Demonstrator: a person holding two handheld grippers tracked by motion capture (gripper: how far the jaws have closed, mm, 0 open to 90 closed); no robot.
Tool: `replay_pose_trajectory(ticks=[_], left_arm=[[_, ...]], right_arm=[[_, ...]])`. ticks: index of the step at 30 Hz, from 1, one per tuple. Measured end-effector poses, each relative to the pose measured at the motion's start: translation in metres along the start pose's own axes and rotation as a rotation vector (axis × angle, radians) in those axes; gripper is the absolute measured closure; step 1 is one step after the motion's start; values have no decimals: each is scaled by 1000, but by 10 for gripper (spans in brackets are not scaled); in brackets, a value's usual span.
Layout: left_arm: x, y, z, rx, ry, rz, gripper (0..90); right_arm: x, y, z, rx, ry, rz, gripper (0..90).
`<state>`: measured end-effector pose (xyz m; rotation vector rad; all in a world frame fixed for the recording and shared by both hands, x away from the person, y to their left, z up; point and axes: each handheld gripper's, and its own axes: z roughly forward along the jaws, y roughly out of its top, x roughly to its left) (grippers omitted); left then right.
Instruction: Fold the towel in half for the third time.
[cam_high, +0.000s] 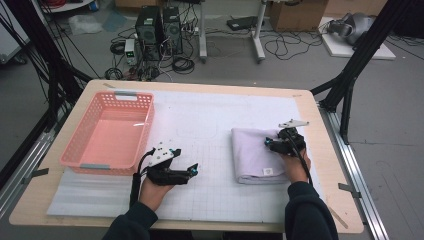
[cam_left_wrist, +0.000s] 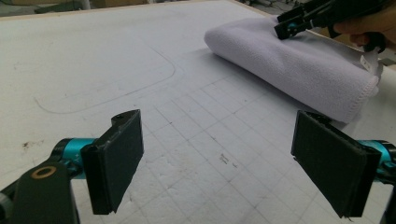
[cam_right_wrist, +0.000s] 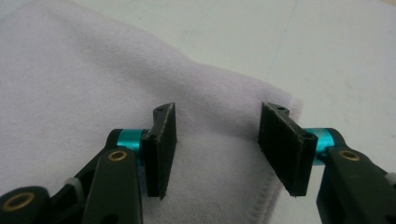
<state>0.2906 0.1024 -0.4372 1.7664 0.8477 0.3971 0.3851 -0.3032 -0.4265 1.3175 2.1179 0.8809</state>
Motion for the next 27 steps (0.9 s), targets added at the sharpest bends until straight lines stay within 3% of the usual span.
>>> replay_pose_trajectory(ticks=[2,4,10,11,18,24,27], left_arm=[[1,0,-1,-3,3,-1,174],[1,1,-1,-4,1,-2,174],[3,2,-4,-18,4,-19,174],[4,2,-4,-20,7,-20,174],[7,3,-7,-27,3,-32,173],[9,4,-9,-47,-8,-44,170],[9,5,-10,-49,-5,-39,170]], right_arm=[[5,1,-15,-74,17,-17,463],[11,-1,-26,-102,89,-24,473],[32,-26,-41,-63,182,-97,480],[34,-31,-43,-55,181,-117,480],[31,-56,-58,-33,154,-129,479],[17,-77,-76,-27,170,-83,482],[15,-79,-81,-36,177,-83,480]])
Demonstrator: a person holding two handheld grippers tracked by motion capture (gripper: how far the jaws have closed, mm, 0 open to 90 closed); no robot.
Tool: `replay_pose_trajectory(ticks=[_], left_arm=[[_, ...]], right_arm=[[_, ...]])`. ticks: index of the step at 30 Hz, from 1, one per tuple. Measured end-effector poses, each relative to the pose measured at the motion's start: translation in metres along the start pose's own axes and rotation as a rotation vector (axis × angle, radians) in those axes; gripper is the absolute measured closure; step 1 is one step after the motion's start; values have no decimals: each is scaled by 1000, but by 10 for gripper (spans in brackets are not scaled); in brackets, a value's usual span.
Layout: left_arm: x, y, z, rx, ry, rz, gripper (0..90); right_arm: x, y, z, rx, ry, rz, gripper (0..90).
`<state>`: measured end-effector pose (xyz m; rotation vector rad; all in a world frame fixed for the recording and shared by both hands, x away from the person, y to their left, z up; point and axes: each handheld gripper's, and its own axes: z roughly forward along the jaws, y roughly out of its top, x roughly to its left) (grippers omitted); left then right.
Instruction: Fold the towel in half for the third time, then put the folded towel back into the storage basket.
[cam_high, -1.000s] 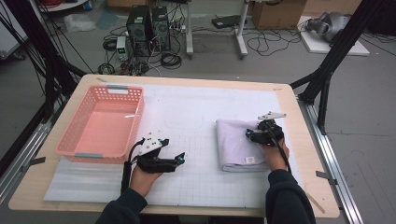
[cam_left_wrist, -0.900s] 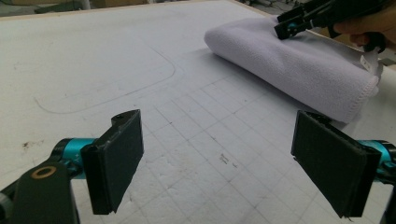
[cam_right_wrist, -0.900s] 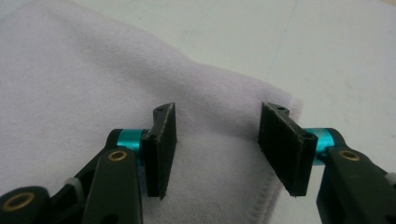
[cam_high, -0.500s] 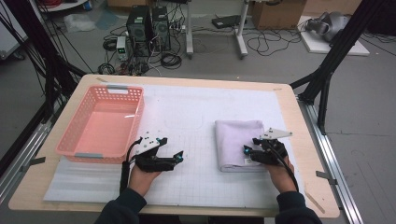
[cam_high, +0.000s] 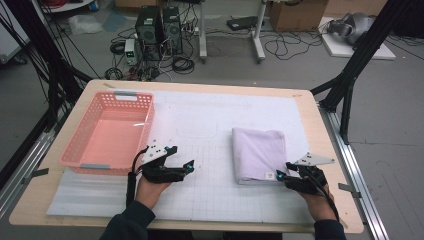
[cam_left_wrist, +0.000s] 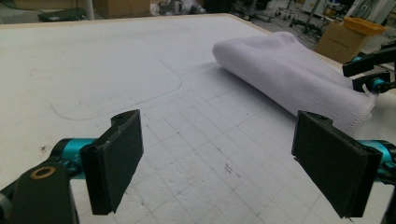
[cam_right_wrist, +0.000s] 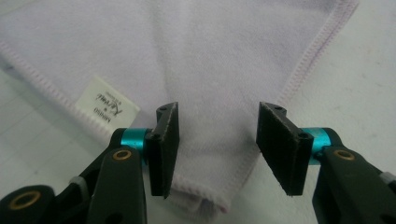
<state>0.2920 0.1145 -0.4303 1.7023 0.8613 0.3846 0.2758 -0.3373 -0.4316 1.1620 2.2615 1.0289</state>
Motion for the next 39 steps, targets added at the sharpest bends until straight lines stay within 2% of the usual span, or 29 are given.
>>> replay_pose_trajectory(ticks=[1,2,3,5,7,8,9,11,13,14,16,19,23,32,39], left_arm=[[0,1,0,-6,-2,-3,170],[1,2,-1,-15,-11,2,170],[2,2,-2,-23,-20,7,170],[3,4,-4,-36,-36,13,172],[4,5,-5,-51,-42,24,170],[4,6,-7,-79,-32,70,169],[5,6,-8,-98,-18,91,169],[5,6,-9,-102,-12,97,167],[7,6,-10,-62,-1,65,166],[7,6,-10,-62,-1,65,160],[8,5,-10,-51,20,13,152],[8,4,-10,-57,-14,6,155],[7,5,-11,-73,-13,2,158],[9,3,-8,-57,-6,-2,159],[14,5,-5,-62,-16,-33,160]], right_arm=[[0,0,-3,-10,-2,-4,468],[-1,2,-13,-68,-1,1,409],[-2,3,-17,-99,-3,5,390],[-5,5,-27,-178,-38,11,325],[-7,5,-32,-210,-72,21,253],[-9,4,-32,-216,-83,20,222],[-10,4,-32,-217,-90,14,202],[-10,3,-32,-207,-86,14,190],[-11,2,-31,-195,-87,7,187],[-11,2,-31,-195,-84,8,185],[-13,3,-31,-207,-89,14,165],[-14,3,-31,-207,-100,30,165],[-14,2,-30,-197,-88,42,165],[-16,1,-28,-187,-89,35,165],[-15,2,-31,-188,-91,49,166]])
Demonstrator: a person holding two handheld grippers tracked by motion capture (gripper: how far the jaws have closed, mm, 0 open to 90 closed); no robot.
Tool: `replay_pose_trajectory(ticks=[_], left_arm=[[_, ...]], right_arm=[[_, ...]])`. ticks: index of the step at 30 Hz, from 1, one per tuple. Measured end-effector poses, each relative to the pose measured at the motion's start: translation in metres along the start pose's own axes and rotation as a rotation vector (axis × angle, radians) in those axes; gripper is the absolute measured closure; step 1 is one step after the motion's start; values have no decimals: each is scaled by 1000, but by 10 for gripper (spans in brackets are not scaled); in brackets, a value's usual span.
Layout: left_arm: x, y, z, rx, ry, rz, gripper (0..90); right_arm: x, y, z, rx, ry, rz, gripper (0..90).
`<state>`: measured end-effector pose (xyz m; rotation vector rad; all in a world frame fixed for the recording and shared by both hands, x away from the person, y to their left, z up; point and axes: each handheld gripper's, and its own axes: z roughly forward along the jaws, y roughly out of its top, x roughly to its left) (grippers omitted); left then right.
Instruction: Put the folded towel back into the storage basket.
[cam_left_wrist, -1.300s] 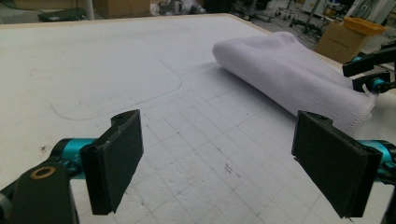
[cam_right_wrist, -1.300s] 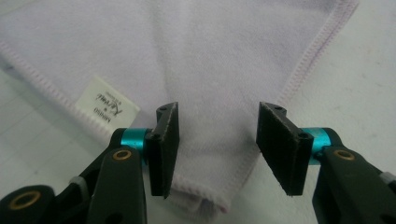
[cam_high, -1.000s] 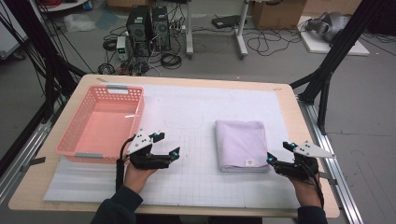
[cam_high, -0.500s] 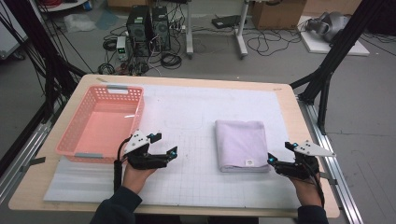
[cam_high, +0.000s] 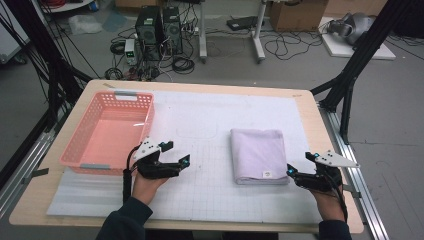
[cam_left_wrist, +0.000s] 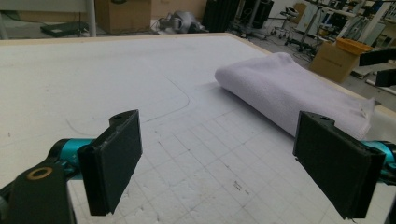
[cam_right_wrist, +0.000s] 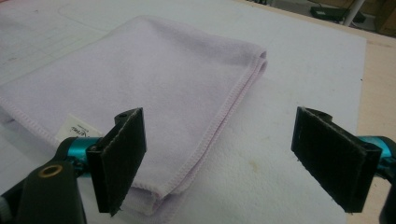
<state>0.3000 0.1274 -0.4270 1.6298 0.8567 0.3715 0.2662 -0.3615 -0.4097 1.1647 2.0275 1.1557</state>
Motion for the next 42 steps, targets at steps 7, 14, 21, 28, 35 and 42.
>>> replay_pose_trajectory(ticks=[7,14,21,28,35,42], left_arm=[[-3,2,7,40,4,-5,168],[-15,9,32,72,-39,-7,175],[-29,22,72,114,-95,-35,220],[-49,21,118,153,-156,-117,256],[-66,11,150,234,-154,-123,262],[-79,5,168,320,-136,-112,257]], right_arm=[[0,0,0,3,1,-8,166],[2,0,0,8,-4,-14,173],[3,0,2,12,4,-21,173],[4,0,3,9,25,-7,174],[3,-1,3,7,32,-1,174],[1,-2,2,5,33,3,174]])
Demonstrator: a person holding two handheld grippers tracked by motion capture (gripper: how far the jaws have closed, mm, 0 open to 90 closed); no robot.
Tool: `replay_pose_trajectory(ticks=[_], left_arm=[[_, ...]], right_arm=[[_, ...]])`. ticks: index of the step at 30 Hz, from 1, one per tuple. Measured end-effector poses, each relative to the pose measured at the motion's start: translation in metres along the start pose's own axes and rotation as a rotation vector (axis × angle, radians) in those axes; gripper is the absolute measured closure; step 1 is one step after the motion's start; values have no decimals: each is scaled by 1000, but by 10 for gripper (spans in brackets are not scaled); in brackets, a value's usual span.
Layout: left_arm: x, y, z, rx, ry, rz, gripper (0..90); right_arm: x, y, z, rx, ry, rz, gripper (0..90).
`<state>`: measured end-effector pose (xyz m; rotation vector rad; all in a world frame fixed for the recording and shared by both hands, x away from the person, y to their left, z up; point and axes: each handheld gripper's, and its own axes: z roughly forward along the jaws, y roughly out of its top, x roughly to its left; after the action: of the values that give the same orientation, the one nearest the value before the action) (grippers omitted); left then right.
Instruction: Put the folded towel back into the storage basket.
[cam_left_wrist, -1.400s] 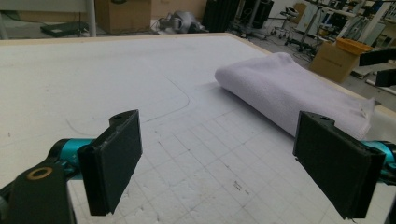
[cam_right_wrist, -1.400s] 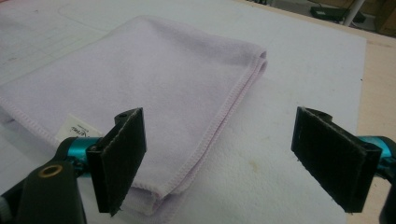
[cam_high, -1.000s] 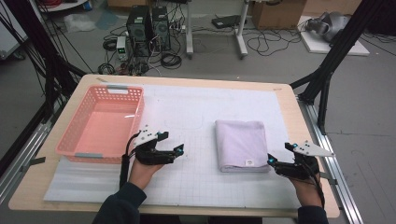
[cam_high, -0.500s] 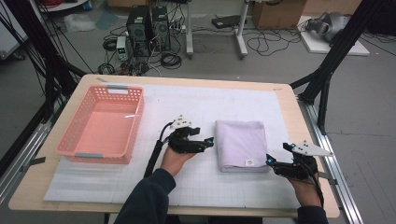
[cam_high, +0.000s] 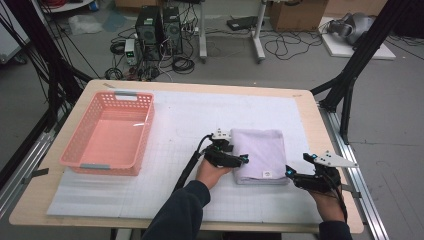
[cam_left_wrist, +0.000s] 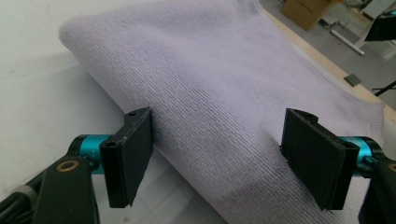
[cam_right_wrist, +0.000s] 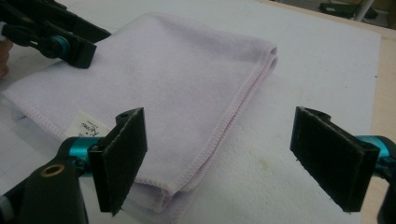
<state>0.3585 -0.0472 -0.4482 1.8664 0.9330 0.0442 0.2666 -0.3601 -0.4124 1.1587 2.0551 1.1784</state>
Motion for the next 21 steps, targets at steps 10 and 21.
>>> replay_pose_trajectory(ticks=[10,21], left_arm=[[3,0,-1,40,-39,-39,678],[27,-3,-44,-19,-9,15,711]], right_arm=[[1,0,1,8,0,-8,174],[2,0,1,5,2,-6,174]])
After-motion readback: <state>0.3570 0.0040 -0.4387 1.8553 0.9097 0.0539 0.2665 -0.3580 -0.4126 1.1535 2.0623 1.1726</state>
